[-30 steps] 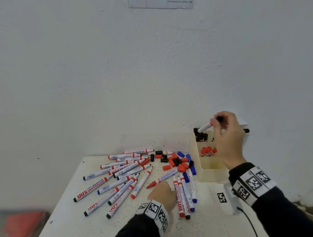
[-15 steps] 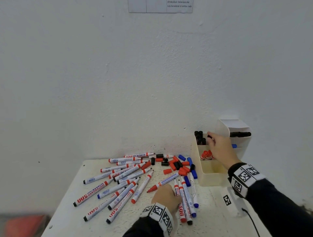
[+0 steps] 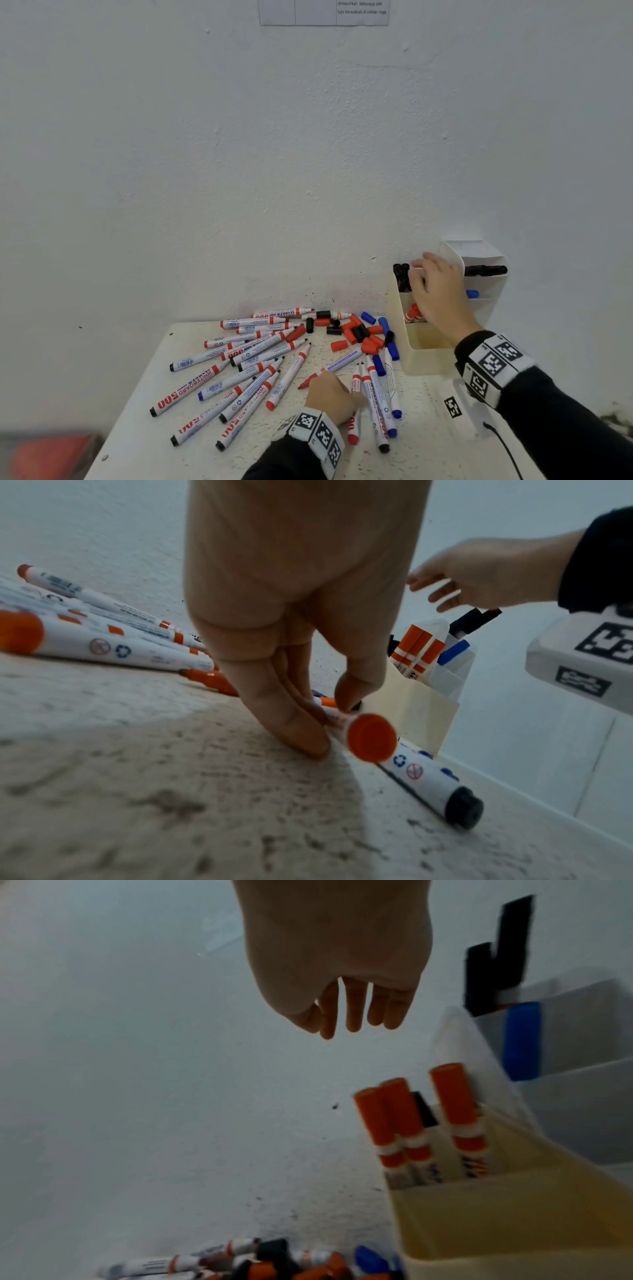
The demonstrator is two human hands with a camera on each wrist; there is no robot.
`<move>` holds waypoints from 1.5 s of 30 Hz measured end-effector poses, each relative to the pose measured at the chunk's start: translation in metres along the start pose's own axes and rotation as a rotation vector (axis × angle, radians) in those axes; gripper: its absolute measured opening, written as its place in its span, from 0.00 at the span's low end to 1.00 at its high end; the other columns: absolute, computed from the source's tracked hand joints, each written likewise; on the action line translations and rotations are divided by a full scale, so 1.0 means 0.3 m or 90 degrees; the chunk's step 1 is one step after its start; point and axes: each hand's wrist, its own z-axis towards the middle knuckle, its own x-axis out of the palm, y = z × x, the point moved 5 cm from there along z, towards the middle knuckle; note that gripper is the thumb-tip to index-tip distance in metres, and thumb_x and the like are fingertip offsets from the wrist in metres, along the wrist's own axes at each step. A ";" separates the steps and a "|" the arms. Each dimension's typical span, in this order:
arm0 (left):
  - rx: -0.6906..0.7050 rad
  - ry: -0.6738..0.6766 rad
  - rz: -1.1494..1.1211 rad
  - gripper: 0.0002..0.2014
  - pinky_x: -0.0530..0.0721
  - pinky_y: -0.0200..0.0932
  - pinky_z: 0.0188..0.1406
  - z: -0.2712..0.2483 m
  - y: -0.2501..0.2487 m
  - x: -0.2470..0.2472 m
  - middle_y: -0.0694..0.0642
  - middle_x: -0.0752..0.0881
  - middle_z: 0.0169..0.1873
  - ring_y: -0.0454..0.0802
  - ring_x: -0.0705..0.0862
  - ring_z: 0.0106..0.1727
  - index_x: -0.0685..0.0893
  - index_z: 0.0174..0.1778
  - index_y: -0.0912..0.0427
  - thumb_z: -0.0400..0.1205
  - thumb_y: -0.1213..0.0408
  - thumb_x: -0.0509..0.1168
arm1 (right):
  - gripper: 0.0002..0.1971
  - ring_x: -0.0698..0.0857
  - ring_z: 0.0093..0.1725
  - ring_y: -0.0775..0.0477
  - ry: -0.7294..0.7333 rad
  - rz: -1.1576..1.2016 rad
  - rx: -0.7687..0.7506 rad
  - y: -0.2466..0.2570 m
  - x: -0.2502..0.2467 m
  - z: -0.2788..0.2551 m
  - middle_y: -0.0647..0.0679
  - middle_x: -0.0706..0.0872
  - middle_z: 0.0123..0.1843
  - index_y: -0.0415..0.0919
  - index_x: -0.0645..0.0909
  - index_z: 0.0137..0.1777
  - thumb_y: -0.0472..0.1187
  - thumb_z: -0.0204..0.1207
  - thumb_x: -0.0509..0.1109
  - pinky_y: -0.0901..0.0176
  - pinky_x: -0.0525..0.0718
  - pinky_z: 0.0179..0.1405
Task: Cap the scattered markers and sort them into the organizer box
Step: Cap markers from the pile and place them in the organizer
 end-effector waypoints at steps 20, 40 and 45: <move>-0.001 -0.096 0.094 0.14 0.81 0.38 0.49 -0.051 0.036 -0.008 0.52 0.79 0.52 0.45 0.79 0.49 0.75 0.57 0.56 0.79 0.55 0.62 | 0.18 0.81 0.56 0.42 0.386 -0.148 0.036 0.028 0.372 -0.164 0.42 0.79 0.60 0.45 0.76 0.66 0.31 0.80 0.56 0.52 0.82 0.57; 0.148 -0.208 0.119 0.16 0.80 0.42 0.42 -0.039 0.090 -0.160 0.51 0.81 0.43 0.44 0.78 0.39 0.78 0.54 0.55 0.85 0.51 0.49 | 0.09 0.79 0.49 0.48 0.270 -0.079 -0.009 0.046 0.401 -0.155 0.45 0.79 0.53 0.42 0.74 0.58 0.39 0.80 0.60 0.59 0.81 0.46; 0.170 -0.237 0.121 0.16 0.76 0.39 0.46 -0.043 0.085 -0.173 0.49 0.78 0.47 0.44 0.77 0.47 0.75 0.62 0.55 0.86 0.52 0.49 | 0.05 0.75 0.31 0.54 0.189 0.208 -0.030 0.124 0.322 -0.188 0.46 0.79 0.36 0.44 0.73 0.49 0.34 0.77 0.64 0.69 0.75 0.32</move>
